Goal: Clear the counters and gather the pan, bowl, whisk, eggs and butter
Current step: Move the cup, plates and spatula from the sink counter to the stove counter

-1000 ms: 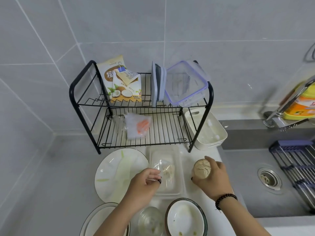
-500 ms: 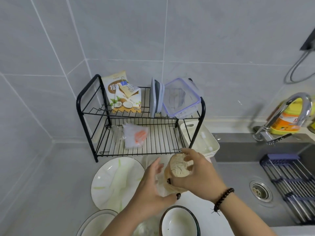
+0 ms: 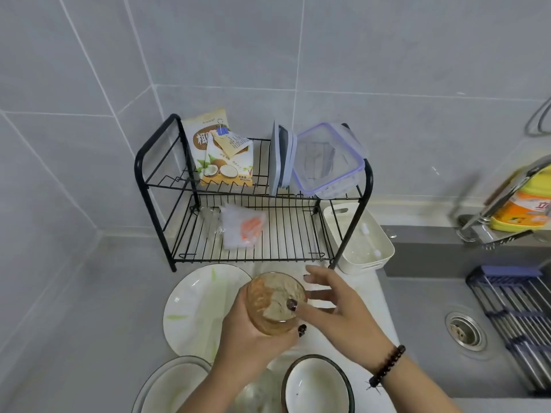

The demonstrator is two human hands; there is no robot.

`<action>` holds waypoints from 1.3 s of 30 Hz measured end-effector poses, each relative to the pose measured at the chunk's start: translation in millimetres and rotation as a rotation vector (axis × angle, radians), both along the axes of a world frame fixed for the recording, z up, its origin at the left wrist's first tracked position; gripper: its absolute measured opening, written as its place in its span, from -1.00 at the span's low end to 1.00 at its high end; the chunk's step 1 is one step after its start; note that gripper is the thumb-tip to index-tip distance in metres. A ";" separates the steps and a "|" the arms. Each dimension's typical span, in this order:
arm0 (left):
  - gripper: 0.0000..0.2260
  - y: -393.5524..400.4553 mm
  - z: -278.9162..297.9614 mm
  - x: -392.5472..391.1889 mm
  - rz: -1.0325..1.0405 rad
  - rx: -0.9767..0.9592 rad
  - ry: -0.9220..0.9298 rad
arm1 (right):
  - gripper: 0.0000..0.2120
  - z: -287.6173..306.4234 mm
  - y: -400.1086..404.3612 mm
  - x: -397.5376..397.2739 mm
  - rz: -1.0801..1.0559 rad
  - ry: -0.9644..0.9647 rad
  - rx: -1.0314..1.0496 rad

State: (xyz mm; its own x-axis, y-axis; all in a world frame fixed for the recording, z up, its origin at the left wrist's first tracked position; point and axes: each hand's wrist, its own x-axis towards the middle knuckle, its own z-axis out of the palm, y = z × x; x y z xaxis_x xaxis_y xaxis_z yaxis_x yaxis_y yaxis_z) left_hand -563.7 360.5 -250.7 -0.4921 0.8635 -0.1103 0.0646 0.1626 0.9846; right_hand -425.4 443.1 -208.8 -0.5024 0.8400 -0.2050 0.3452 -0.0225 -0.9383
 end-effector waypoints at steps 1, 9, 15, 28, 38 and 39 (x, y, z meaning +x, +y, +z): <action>-0.36 1.6 -3.1 -3.0 0.036 -0.007 -0.023 | -0.51 -8.6 11.3 6.4 -0.038 -0.029 0.007; -0.37 11.8 -11.0 -15.5 0.130 -0.055 -0.084 | -0.88 -103.5 110.1 46.7 -0.296 -0.315 -0.221; -0.34 9.3 -12.4 -20.1 0.142 -0.082 -0.040 | -0.88 -137.2 133.5 25.5 -0.286 -0.412 -0.174; -0.28 5.6 -17.3 -37.3 0.193 -0.124 0.006 | -0.94 -164.0 143.5 3.1 -0.116 -0.702 0.069; -0.35 9.2 -14.7 -26.5 0.164 -0.101 -0.034 | -0.88 -153.4 120.4 27.7 -0.200 -0.586 -0.022; -0.36 10.6 -12.0 -23.8 0.154 -0.089 -0.038 | -0.88 -146.8 115.3 33.0 -0.246 -0.550 -0.018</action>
State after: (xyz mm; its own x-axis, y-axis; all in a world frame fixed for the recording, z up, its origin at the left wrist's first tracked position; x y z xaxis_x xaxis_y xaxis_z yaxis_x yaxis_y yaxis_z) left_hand -587.5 371.0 -262.7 -0.6117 0.7644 -0.2038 -0.0050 0.2539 0.9672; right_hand -392.4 558.4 -355.5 -0.1104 0.9122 -0.3946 0.7625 -0.1769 -0.6223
